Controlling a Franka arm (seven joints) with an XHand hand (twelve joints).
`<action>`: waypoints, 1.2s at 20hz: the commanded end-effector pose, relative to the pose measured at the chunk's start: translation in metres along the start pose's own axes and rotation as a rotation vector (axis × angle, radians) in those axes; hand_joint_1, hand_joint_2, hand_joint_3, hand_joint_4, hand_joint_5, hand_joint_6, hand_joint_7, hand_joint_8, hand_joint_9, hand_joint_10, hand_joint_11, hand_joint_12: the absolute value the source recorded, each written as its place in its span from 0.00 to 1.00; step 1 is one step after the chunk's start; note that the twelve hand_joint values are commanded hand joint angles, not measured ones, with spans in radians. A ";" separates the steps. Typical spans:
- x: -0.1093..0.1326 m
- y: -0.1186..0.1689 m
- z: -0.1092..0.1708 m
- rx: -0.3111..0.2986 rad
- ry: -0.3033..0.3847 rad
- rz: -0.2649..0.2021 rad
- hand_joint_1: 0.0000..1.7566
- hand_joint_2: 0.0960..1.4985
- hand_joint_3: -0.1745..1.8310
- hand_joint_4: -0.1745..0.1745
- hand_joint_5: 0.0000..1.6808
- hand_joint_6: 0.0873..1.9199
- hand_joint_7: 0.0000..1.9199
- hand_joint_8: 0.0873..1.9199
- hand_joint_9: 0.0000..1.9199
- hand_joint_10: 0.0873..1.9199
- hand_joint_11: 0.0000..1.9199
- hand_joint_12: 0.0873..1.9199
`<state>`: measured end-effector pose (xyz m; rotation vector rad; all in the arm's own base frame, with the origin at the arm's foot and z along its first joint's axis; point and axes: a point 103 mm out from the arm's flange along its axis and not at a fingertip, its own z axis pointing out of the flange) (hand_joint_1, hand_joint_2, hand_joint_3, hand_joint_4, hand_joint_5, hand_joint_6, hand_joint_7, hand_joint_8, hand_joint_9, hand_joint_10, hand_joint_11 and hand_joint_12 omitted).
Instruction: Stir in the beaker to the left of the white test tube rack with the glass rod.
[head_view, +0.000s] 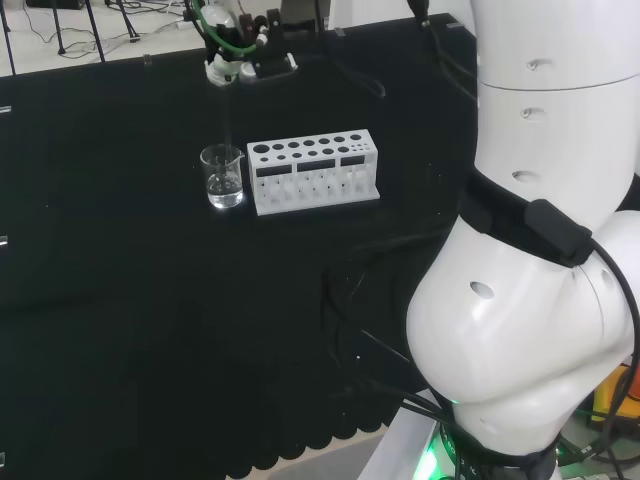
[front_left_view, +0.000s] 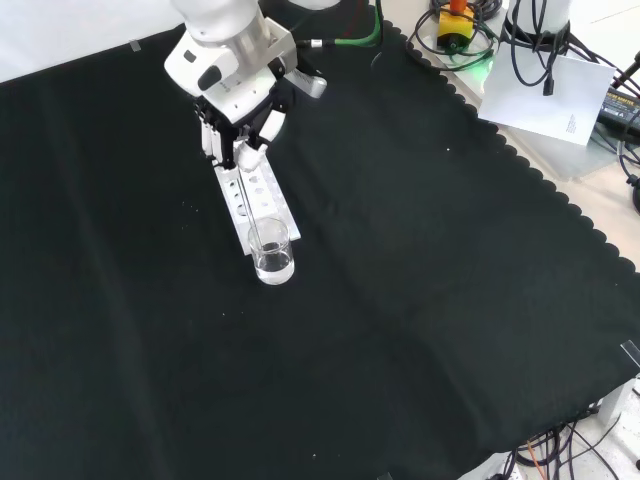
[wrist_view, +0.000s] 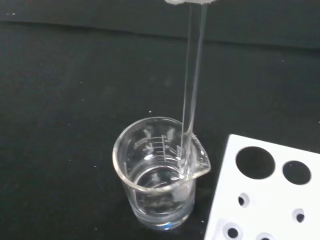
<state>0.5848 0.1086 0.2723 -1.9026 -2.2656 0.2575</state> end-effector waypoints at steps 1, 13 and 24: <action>-0.012 -0.028 -0.004 -0.035 0.023 -0.010 0.75 0.72 0.00 0.00 0.83 0.00 0.60 0.53 0.83 0.44 0.86 0.30; 0.057 -0.037 0.004 0.016 -0.007 -0.131 0.75 0.72 0.00 0.00 0.83 0.00 0.61 0.53 0.83 0.44 0.86 0.30; 0.030 0.006 -0.007 -0.008 -0.003 -0.040 0.75 0.72 0.00 0.00 0.83 0.00 0.61 0.52 0.83 0.44 0.86 0.30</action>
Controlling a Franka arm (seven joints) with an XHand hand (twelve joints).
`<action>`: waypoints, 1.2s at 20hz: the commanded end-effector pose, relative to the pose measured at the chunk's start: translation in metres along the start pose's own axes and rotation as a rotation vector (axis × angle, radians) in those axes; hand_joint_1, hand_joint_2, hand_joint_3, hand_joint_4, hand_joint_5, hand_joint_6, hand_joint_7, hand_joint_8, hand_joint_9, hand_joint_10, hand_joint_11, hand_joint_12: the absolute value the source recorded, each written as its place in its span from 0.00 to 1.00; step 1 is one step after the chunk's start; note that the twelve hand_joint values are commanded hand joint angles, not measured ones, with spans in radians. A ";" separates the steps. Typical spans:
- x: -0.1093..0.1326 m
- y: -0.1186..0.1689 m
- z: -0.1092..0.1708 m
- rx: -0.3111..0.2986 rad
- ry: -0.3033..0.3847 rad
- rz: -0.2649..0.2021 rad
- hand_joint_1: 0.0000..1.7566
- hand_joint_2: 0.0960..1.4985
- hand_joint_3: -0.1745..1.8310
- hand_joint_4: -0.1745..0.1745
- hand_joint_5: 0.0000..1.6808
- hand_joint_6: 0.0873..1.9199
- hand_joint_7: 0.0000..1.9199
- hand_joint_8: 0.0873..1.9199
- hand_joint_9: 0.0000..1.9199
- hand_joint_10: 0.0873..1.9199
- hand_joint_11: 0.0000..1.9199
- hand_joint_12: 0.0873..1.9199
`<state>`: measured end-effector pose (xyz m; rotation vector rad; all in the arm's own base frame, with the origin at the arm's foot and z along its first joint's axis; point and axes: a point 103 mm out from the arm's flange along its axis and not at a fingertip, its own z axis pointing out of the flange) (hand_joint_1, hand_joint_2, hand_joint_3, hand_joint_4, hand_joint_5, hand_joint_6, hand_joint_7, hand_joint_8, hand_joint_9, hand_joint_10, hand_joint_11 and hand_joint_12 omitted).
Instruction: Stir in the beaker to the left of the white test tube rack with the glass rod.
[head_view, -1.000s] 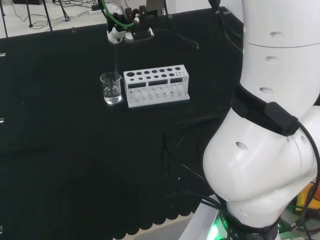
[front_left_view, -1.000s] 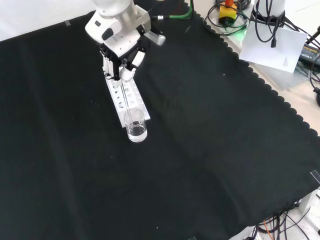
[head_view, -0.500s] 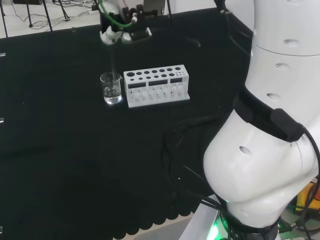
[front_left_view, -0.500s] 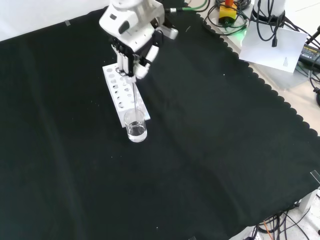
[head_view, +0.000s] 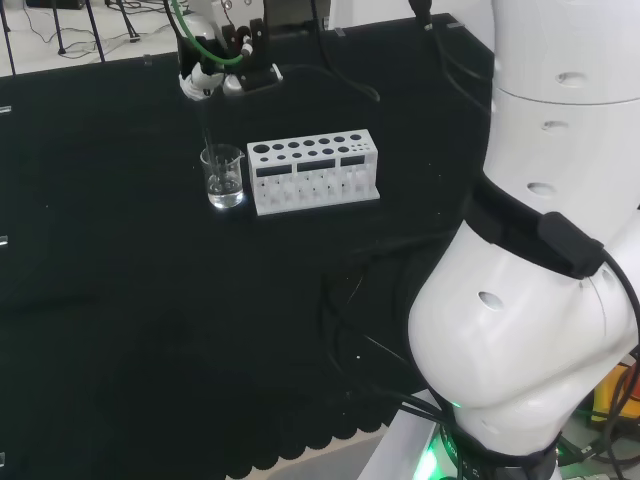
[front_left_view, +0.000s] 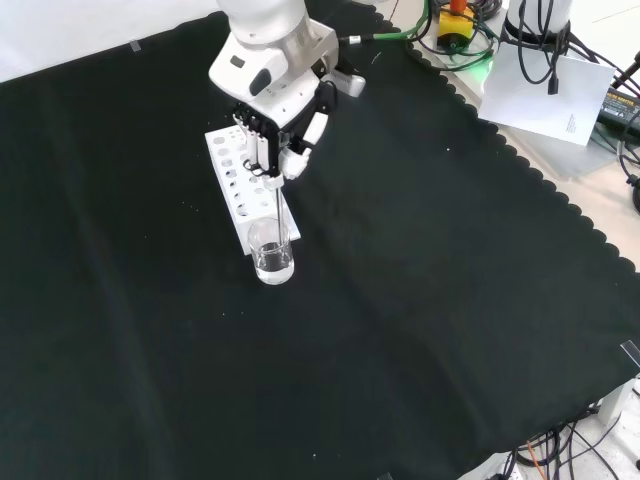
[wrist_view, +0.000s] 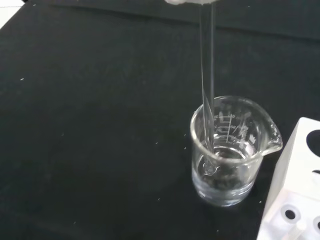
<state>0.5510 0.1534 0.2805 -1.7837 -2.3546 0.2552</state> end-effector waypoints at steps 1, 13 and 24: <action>-0.029 0.029 -0.006 -0.024 0.014 0.057 0.75 0.72 0.00 0.00 0.83 0.00 0.61 0.52 0.83 0.44 0.86 0.30; -0.080 -0.022 0.003 -0.050 0.023 0.083 0.75 0.72 0.00 0.00 0.83 0.00 0.61 0.52 0.83 0.44 0.86 0.30; -0.017 -0.023 0.008 -0.031 0.035 -0.020 0.75 0.72 0.00 0.00 0.83 0.00 0.61 0.52 0.83 0.44 0.86 0.30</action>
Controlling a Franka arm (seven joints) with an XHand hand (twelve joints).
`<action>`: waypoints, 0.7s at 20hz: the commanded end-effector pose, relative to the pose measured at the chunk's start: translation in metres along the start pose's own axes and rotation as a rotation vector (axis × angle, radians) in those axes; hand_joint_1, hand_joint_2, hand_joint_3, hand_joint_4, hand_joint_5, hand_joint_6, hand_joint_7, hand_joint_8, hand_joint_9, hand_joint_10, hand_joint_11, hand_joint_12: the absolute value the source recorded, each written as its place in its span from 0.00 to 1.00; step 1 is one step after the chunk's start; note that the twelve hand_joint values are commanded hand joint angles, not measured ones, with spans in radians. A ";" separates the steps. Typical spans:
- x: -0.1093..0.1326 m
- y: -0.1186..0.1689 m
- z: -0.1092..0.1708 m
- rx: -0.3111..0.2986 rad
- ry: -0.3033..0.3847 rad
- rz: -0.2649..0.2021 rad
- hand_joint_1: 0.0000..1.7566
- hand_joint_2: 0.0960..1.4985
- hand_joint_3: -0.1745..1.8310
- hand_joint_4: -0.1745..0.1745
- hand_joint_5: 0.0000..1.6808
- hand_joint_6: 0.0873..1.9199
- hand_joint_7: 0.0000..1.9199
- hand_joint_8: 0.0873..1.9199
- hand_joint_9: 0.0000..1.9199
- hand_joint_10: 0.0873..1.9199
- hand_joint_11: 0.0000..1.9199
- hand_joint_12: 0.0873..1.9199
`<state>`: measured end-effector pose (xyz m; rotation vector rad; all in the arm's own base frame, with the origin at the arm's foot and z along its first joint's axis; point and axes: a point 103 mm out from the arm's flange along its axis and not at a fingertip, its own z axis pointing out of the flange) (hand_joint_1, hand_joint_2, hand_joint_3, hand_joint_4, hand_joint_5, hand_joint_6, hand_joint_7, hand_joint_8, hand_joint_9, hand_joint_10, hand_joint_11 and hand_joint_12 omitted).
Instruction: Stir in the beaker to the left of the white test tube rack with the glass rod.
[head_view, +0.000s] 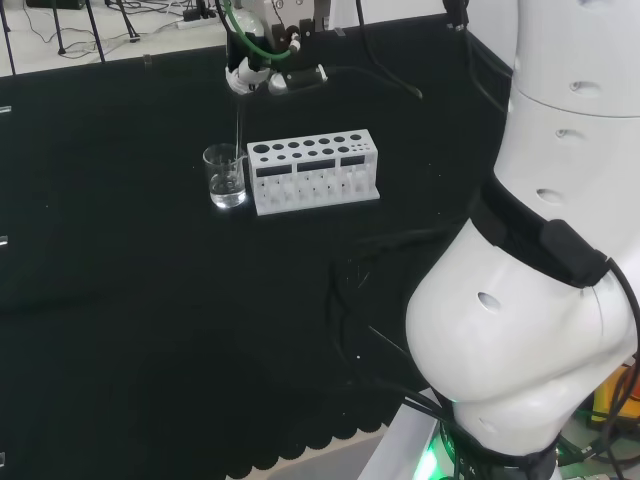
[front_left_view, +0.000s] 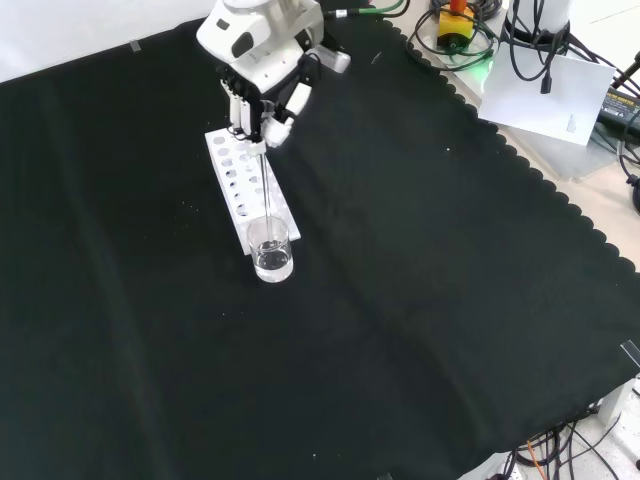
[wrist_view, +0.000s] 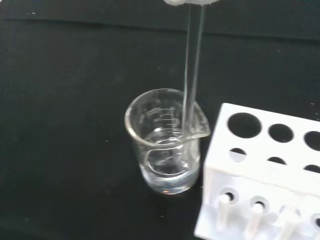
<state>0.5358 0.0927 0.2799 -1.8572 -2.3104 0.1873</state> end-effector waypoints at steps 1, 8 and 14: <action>0.046 0.009 0.005 0.016 0.002 -0.087 0.75 0.72 0.00 0.00 0.83 0.00 0.61 0.52 0.83 0.44 0.86 0.30; 0.046 0.038 0.005 0.006 0.004 -0.095 0.75 0.72 0.00 0.00 0.83 0.00 0.61 0.52 0.83 0.44 0.86 0.30; 0.008 0.054 0.010 -0.001 0.011 -0.047 0.75 0.72 0.00 0.00 0.83 0.00 0.61 0.52 0.83 0.44 0.86 0.30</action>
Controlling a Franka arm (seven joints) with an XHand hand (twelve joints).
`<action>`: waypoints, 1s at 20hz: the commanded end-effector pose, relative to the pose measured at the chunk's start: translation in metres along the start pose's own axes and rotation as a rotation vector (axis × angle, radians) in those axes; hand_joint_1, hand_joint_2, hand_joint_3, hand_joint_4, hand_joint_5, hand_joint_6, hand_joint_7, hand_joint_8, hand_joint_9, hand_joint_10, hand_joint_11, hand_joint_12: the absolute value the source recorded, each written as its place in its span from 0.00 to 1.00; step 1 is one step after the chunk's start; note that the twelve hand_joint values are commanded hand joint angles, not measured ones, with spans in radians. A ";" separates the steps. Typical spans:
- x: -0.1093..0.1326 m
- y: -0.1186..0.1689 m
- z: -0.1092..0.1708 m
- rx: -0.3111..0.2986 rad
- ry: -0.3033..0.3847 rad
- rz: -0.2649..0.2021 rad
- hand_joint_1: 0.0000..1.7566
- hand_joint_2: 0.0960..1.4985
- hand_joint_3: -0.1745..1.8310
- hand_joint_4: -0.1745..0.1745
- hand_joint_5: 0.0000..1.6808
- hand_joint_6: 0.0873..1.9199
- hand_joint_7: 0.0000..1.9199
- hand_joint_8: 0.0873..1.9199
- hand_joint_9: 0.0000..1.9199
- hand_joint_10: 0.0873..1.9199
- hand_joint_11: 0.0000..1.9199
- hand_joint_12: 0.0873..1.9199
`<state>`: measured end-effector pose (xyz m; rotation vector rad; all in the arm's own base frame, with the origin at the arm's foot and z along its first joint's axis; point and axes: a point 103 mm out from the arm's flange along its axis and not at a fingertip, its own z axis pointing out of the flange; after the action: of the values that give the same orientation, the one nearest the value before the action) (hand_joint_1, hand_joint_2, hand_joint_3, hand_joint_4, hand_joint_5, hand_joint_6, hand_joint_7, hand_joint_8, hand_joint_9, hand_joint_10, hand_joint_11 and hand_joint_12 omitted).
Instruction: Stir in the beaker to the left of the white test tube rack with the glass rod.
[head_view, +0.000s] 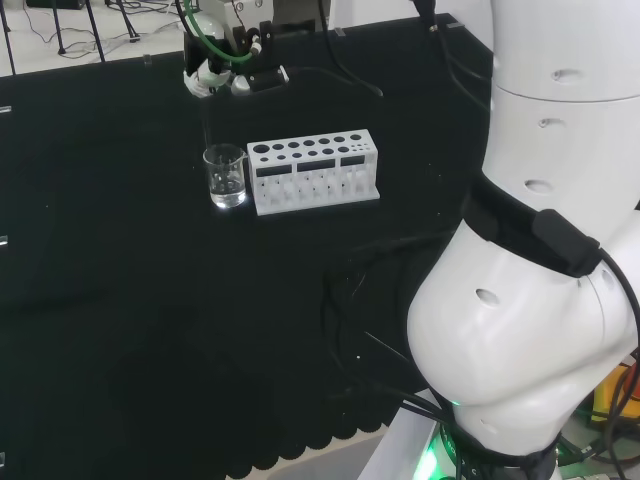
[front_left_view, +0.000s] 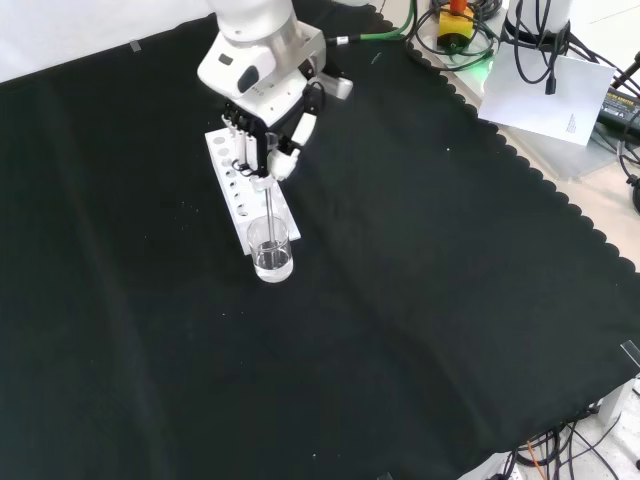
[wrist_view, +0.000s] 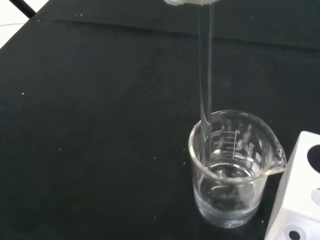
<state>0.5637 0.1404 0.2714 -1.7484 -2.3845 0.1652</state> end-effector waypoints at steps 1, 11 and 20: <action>-0.042 0.009 -0.001 -0.005 0.005 0.057 0.75 0.72 0.00 0.00 0.83 0.00 0.61 0.52 0.83 0.44 0.86 0.30; -0.032 -0.022 -0.014 -0.011 -0.019 0.058 0.75 0.72 0.00 0.00 0.83 0.00 0.61 0.52 0.83 0.44 0.86 0.30; 0.010 -0.021 -0.008 -0.005 -0.029 0.007 0.75 0.72 0.00 0.00 0.83 0.00 0.61 0.52 0.83 0.44 0.86 0.30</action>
<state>0.5438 0.1331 0.2847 -1.7868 -2.3879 0.1936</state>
